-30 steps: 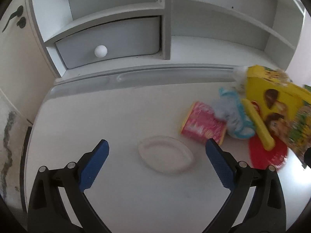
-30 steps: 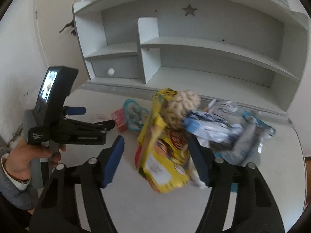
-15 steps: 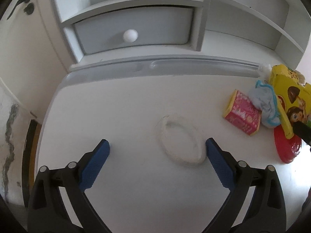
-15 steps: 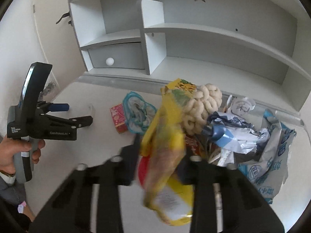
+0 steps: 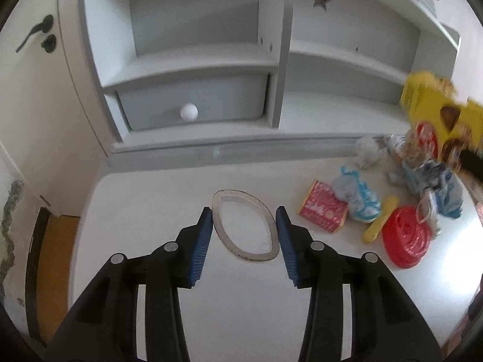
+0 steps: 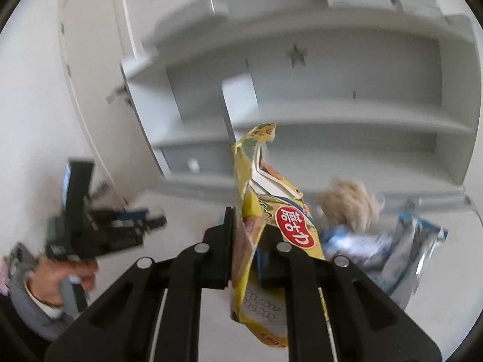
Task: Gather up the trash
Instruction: 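Grasp the yellow snack bag with the right gripper while the left grasps the tape roll, then carry both items to the bin and open both grippers over it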
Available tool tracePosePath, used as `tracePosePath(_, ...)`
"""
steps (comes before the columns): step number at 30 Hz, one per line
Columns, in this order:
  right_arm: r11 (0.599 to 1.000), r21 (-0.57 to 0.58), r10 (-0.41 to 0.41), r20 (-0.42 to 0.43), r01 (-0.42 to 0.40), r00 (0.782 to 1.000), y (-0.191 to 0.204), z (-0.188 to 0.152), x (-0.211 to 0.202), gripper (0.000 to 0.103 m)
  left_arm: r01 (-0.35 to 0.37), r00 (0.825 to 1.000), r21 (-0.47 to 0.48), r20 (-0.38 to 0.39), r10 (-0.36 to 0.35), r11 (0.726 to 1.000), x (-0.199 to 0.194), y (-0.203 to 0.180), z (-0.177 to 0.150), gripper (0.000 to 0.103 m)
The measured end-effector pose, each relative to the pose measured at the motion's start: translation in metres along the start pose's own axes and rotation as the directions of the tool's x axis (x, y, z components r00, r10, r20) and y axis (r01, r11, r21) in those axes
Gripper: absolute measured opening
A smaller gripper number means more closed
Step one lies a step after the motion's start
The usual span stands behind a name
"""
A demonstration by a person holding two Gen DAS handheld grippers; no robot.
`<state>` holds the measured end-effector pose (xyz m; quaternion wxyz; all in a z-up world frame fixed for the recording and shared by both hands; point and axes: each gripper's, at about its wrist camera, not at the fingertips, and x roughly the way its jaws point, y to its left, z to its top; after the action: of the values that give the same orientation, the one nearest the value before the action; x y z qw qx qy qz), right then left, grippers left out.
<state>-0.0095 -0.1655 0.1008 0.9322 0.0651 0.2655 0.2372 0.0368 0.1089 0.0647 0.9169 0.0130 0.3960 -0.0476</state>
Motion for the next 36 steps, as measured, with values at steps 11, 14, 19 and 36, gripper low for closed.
tracePosePath(11, 0.983, 0.161, 0.081, 0.049, -0.088, 0.995, -0.034, -0.01, -0.041, 0.012, 0.08, 0.995, 0.062, 0.048, -0.083, 0.995, -0.047, -0.042, -0.003, 0.042)
tracePosePath(14, 0.981, 0.175, 0.065, 0.111, -0.084, 0.992, -0.046, -0.012, -0.083, 0.012, 0.129, 0.988, 0.113, 0.072, -0.137, 0.985, -0.063, -0.076, -0.001, 0.042)
tracePosePath(19, 0.982, 0.188, -0.07, 0.212, 0.029, 0.975, -0.073, -0.024, -0.176, 0.012, 0.269, 0.951, 0.247, 0.086, -0.298, 0.931, -0.093, -0.166, -0.001, 0.042)
tracePosePath(36, 0.578, 0.649, -0.542, -0.149, 0.495, 0.827, -0.277, -0.272, -0.397, 0.012, 0.736, 0.647, 0.615, -0.515, -0.563, 0.283, -0.11, -0.552, -0.201, 0.042)
